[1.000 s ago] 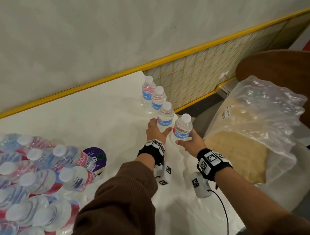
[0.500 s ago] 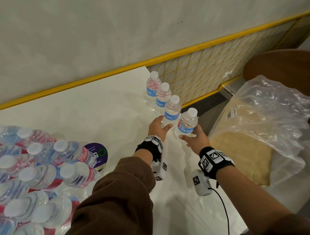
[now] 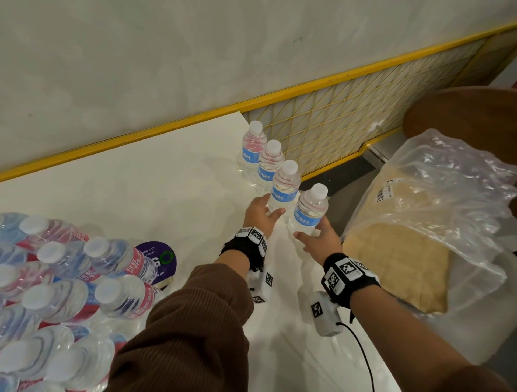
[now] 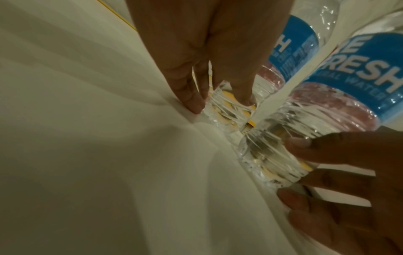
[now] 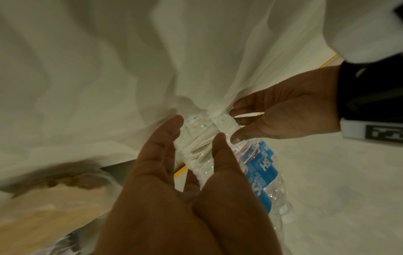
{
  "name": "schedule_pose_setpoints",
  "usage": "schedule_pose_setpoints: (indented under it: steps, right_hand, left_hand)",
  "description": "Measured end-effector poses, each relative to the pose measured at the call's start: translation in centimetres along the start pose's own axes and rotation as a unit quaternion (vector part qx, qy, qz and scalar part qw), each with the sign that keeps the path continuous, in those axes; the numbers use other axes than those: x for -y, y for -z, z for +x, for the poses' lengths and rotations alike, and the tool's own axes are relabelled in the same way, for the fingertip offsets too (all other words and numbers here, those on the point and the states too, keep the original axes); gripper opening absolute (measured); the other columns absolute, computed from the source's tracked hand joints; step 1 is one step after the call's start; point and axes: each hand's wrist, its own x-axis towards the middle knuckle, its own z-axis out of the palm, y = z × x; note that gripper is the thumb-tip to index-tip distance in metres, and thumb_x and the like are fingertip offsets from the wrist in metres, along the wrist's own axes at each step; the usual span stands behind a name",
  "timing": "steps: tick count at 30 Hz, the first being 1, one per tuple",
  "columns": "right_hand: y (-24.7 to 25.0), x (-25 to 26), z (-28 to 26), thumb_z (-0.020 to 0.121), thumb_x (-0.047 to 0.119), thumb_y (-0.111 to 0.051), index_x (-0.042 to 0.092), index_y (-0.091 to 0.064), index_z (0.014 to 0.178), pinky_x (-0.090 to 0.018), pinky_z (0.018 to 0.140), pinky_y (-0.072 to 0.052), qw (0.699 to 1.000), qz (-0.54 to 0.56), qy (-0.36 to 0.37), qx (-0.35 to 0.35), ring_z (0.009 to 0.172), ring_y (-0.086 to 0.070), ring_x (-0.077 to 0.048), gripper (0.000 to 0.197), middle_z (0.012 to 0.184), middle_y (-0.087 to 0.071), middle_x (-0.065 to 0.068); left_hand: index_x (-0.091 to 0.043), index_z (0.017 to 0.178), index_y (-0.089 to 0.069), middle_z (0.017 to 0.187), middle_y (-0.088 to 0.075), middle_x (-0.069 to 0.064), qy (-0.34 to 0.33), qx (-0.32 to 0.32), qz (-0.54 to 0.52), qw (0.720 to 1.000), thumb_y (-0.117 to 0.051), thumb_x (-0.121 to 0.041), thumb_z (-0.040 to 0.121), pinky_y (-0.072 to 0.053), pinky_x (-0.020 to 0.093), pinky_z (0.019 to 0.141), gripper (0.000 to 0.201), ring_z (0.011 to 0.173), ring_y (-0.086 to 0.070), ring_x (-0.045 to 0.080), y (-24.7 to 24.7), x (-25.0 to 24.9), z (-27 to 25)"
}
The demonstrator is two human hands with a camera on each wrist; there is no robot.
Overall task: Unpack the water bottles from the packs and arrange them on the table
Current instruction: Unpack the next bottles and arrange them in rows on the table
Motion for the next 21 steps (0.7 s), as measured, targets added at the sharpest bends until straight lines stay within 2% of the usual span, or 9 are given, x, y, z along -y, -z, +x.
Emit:
schedule_pose_setpoints:
  steps: [4,7,9,13,16,19,21]
  right_hand:
    - [0.0,-0.5,-0.2,0.075,0.029,-0.076,0.032,-0.035,0.138,-0.047,0.093,-0.052,1.000,0.010,0.009,-0.003,0.111,-0.059,-0.022,0.075,0.134,-0.052,0.002]
    - [0.0,-1.3,-0.2,0.076,0.026,-0.076,0.032,-0.034,0.141,-0.046,0.092,-0.053,0.999,0.031,0.004,-0.012,0.095,-0.062,-0.015,0.077,0.128,-0.052,-0.002]
    - [0.0,-1.6,-0.2,0.079,0.027,-0.074,0.033,-0.038,0.140,-0.045,0.091,-0.053,0.999,0.031,0.006,-0.018,0.089,-0.060,-0.011,0.071,0.123,-0.051,-0.005]
    - [-0.2,-1.7,0.0,0.079,0.029,-0.073,0.035,-0.040,0.138,-0.044,0.090,-0.054,0.999,0.035,0.004,-0.022,0.094,-0.059,-0.017,0.068,0.118,-0.051,-0.007]
    - [-0.3,-1.9,0.1,0.078,0.031,-0.074,0.035,-0.040,0.138,-0.044,0.089,-0.054,0.999,0.041,-0.002,-0.028,0.098,-0.058,-0.019,0.069,0.118,-0.051,-0.007]
    - [-0.2,-1.8,0.3,0.080,0.029,-0.072,0.034,-0.038,0.139,-0.040,0.087,-0.055,0.999,0.046,-0.013,-0.024,0.099,-0.056,-0.019,0.069,0.119,-0.050,-0.007]
    - [-0.3,-1.7,0.3,0.080,0.030,-0.072,0.034,-0.037,0.139,-0.041,0.089,-0.054,0.999,0.043,-0.017,-0.028,0.102,-0.055,-0.020,0.068,0.120,-0.051,-0.007]
  left_hand:
    - [-0.007,0.139,-0.041,0.133,-0.049,0.011,0.026,0.001,-0.003,1.000,-0.076,-0.029,0.077,-0.044,0.030,0.092,0.074,0.115,-0.056,0.027,0.0,0.2,0.1]
    - [-0.006,0.133,-0.046,0.130,-0.049,0.013,0.022,0.000,0.011,1.000,-0.077,-0.027,0.076,-0.046,0.034,0.094,0.069,0.113,-0.056,0.028,-0.1,0.4,0.3]
    - [-0.006,0.132,-0.047,0.131,-0.047,0.014,0.018,-0.001,0.017,1.000,-0.075,-0.027,0.078,-0.046,0.033,0.093,0.064,0.112,-0.056,0.029,-0.2,0.6,0.5]
    - [-0.006,0.134,-0.047,0.134,-0.042,0.015,0.017,-0.002,0.024,1.000,-0.071,-0.024,0.082,-0.045,0.029,0.092,0.060,0.111,-0.057,0.028,-0.2,0.8,0.6]
    - [-0.007,0.135,-0.046,0.135,-0.040,0.013,0.022,0.000,0.013,1.000,-0.073,-0.028,0.081,-0.045,0.028,0.091,0.064,0.110,-0.057,0.028,-0.2,0.7,0.3]
    - [-0.008,0.136,-0.044,0.134,-0.039,0.014,0.025,0.006,0.019,0.999,-0.074,-0.032,0.079,-0.046,0.035,0.098,0.069,0.114,-0.054,0.029,-0.3,0.7,0.4]
    - [-0.008,0.138,-0.042,0.136,-0.038,0.014,0.031,0.009,0.019,0.999,-0.072,-0.032,0.081,-0.044,0.036,0.101,0.069,0.117,-0.053,0.030,-0.3,0.6,0.5]
